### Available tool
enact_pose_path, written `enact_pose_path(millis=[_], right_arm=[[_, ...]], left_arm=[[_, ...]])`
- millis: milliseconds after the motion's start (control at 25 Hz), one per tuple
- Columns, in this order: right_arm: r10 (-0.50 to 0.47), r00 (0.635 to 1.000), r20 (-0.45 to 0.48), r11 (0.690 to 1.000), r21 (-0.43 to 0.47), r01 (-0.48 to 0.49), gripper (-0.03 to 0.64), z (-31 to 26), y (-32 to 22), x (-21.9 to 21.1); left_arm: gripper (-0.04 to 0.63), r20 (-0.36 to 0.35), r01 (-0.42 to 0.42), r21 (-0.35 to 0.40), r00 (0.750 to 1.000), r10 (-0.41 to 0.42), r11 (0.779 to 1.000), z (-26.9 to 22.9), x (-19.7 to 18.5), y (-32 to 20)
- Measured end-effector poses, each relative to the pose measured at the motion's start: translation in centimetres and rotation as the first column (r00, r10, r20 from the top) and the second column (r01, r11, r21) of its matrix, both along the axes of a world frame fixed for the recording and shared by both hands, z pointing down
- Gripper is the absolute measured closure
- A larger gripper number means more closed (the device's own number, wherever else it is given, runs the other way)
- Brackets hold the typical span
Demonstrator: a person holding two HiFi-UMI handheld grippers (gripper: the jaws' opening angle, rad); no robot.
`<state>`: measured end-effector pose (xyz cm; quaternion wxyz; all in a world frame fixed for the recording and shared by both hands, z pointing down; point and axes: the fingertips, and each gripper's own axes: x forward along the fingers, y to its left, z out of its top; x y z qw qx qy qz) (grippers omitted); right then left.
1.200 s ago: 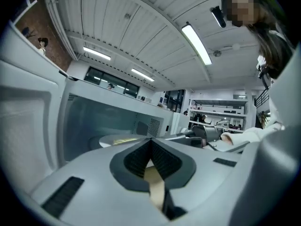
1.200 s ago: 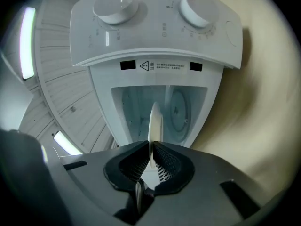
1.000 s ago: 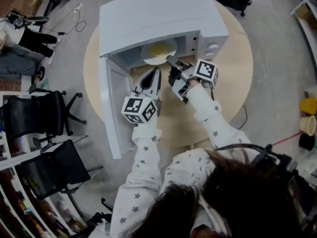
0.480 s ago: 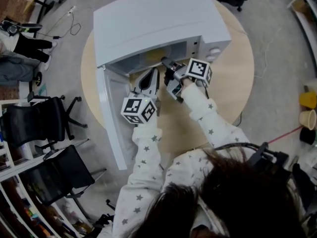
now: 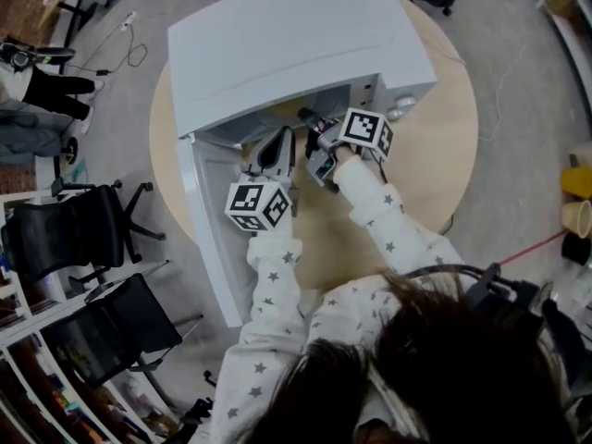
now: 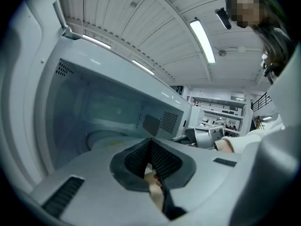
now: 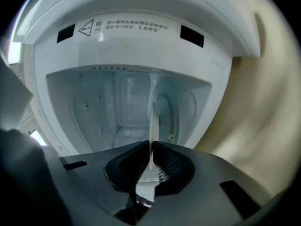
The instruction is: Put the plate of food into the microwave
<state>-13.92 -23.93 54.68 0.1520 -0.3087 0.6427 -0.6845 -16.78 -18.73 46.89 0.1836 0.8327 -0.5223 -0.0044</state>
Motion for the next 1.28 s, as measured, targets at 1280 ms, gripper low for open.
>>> enact_pose_path(millis=[1280], right_arm=[[-0.033,0.962,-0.270,0.999,-0.010,0.031,0.492,2.3,0.3,0.9]], left_arm=[[0.594,-0.011,-0.050,-0.013,0.999,0.049,0.999,0.9,0.9,-0.3]])
